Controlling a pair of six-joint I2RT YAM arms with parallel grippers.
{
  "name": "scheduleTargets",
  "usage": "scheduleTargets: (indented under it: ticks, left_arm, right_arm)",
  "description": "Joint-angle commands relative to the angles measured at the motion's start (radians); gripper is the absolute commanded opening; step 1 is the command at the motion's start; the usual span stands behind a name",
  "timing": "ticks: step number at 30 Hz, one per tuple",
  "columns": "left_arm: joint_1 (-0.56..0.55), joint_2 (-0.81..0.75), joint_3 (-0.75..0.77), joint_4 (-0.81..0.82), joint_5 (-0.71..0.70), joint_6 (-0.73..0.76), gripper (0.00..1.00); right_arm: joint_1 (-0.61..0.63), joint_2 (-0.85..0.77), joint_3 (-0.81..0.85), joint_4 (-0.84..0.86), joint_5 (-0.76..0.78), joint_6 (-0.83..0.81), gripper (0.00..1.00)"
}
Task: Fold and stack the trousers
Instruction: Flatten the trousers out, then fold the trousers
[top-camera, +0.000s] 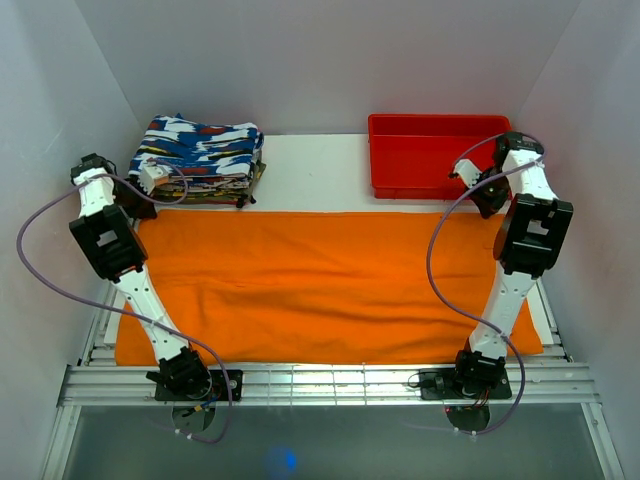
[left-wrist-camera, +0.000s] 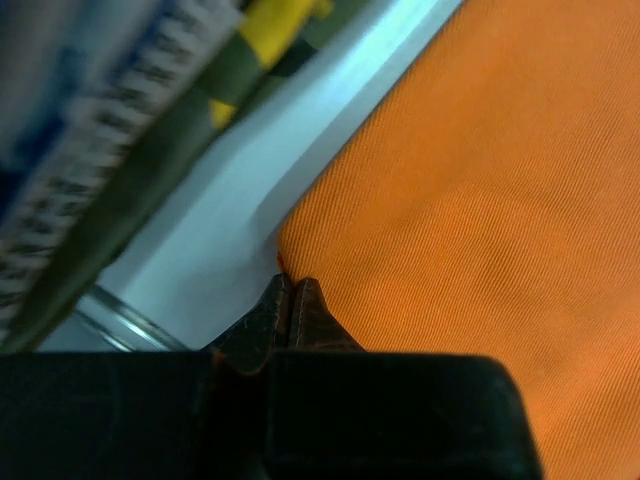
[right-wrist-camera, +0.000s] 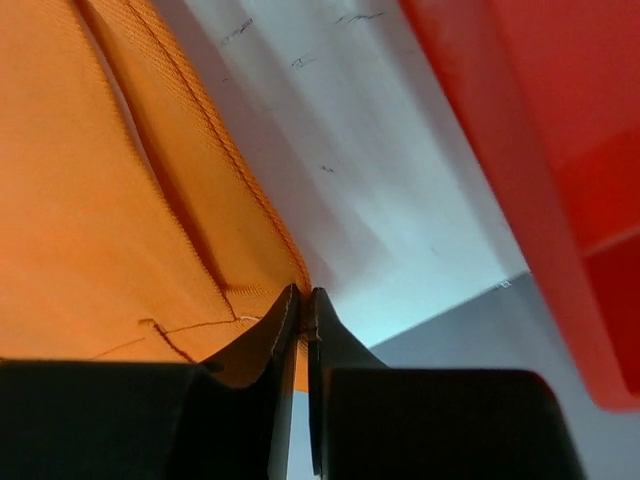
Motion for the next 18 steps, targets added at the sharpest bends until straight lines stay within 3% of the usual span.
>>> scheduleTargets:
  ticks: [1,6,11,14,18]
  left_arm:
    - [0.025,-0.175,-0.045,0.152,0.09,-0.111,0.0]
    - [0.06,-0.336,-0.191,0.218,0.142,-0.101,0.0]
    - [0.163,-0.563,-0.416,0.216,0.242,-0.067,0.0]
    - [0.246,-0.669,-0.541,0.151,0.265,0.057,0.0]
    - [0.413,-0.85,-0.783,-0.047,0.251,0.366,0.0]
  right_arm:
    - [-0.014,-0.133,0.047,0.027,-0.058,-0.059,0.08]
    - [-0.041,-0.267,-0.028,0.036,-0.099,-0.084,0.08]
    - [-0.095,-0.486,-0.21,0.036,-0.165,-0.173,0.08]
    - [-0.144,-0.635,-0.371,0.031,-0.194,-0.24,0.08]
    - [-0.259,-0.866,-0.607,0.001,-0.231,-0.442,0.08]
